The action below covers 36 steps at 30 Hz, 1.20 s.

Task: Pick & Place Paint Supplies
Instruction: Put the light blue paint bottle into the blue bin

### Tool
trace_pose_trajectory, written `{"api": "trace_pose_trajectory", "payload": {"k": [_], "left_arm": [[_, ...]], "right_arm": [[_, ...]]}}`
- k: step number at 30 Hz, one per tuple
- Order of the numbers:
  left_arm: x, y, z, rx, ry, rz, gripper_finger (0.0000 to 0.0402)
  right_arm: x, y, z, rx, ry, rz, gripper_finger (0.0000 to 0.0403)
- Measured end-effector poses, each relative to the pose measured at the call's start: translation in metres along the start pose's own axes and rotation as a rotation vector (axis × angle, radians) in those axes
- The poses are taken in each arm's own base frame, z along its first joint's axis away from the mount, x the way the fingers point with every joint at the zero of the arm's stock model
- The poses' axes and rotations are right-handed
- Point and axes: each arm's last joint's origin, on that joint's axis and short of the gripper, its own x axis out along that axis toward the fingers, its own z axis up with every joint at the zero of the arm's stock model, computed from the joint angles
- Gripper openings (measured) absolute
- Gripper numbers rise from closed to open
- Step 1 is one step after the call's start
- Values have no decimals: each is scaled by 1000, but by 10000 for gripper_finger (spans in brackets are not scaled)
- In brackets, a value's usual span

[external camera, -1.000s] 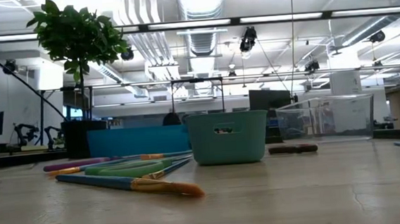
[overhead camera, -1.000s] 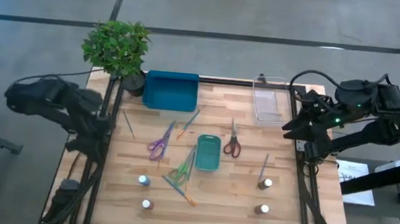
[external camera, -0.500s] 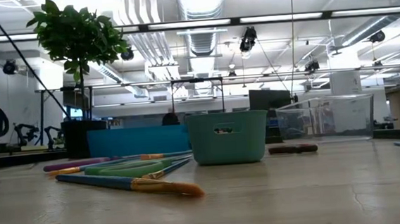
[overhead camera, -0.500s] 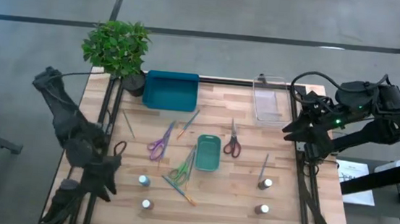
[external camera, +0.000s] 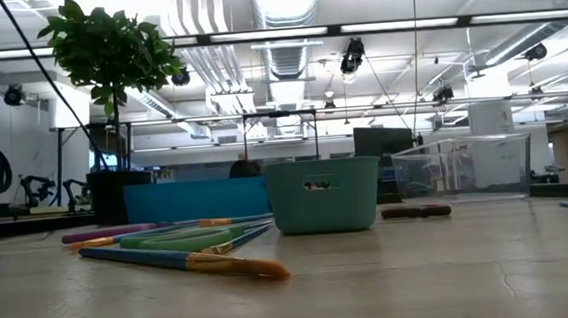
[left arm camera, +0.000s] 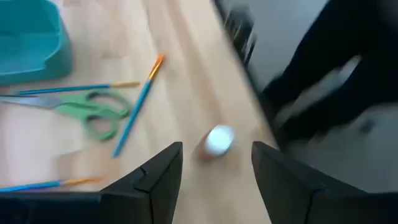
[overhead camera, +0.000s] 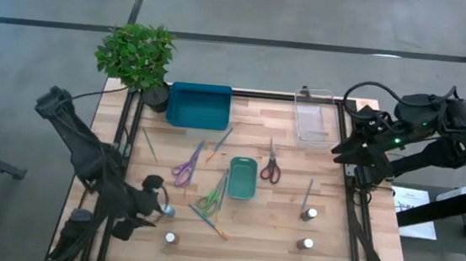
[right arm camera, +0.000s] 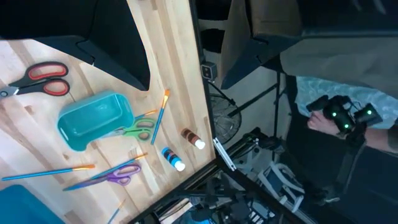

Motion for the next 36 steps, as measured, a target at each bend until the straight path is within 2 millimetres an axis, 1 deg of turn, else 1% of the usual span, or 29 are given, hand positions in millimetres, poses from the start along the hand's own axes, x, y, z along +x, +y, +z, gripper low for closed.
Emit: {"api": "trace_pose_trajectory", "payload": {"k": [3, 5, 7, 12, 17, 21, 24, 27, 36], "left_arm": [[4, -1, 4, 131, 125, 53, 200], [11, -2, 3, 193, 198, 75, 200], [18, -2, 4, 226, 230, 84, 200], [37, 4, 4, 172, 304, 135, 200], [46, 10, 4, 117, 353, 160, 200], [51, 13, 0, 79, 407, 192, 200], [57, 14, -6, 46, 436, 189, 200], [61, 15, -11, 10, 445, 168, 200], [63, 16, -11, -10, 425, 168, 200]], "right_arm": [[-1, 0, 0, -6, -1, 1, 192], [-2, 0, 0, -20, -3, 4, 192], [-2, 0, -1, -31, -5, 5, 192], [-3, 0, -1, -43, -3, 13, 192], [-7, 0, -3, -51, -1, 30, 192], [-10, 0, -4, -55, -6, 36, 192], [-11, 0, -4, -58, -7, 38, 192], [-13, -1, -5, -62, -10, 42, 192], [-13, -1, -5, -70, -9, 42, 192]]}}
